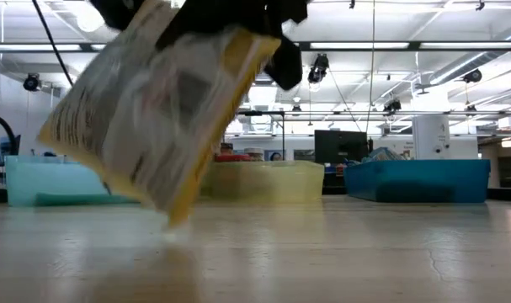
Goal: Pick & Place Food Item
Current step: Put the yellow noodle pack into the blue bin
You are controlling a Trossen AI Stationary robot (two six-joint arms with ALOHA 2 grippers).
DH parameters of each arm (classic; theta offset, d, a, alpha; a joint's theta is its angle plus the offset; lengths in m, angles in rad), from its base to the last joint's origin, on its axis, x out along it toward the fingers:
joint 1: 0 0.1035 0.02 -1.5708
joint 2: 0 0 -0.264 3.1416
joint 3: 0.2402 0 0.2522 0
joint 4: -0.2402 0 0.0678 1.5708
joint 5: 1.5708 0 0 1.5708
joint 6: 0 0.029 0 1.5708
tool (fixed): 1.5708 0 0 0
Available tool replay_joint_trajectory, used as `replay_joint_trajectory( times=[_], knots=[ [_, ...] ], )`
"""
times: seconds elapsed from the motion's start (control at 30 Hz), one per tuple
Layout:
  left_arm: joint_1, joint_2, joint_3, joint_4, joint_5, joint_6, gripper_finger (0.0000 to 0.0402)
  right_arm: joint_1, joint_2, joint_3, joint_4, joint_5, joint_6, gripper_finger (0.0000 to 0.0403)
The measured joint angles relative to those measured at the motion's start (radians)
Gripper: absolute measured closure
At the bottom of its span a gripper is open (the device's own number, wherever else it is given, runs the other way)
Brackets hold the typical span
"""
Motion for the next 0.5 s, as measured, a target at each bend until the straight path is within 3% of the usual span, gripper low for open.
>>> replay_joint_trajectory(
  times=[0.2,0.5],
  knots=[
    [-0.001,-0.160,0.028,-0.090,0.000,0.074,0.0139,-0.002,-0.078,0.003,-0.090,0.053,-0.003,0.0384],
    [0.003,-0.371,-0.032,-0.147,-0.008,0.128,0.0133,-0.048,-0.220,0.002,-0.367,0.136,0.089,0.0384]
  ],
)
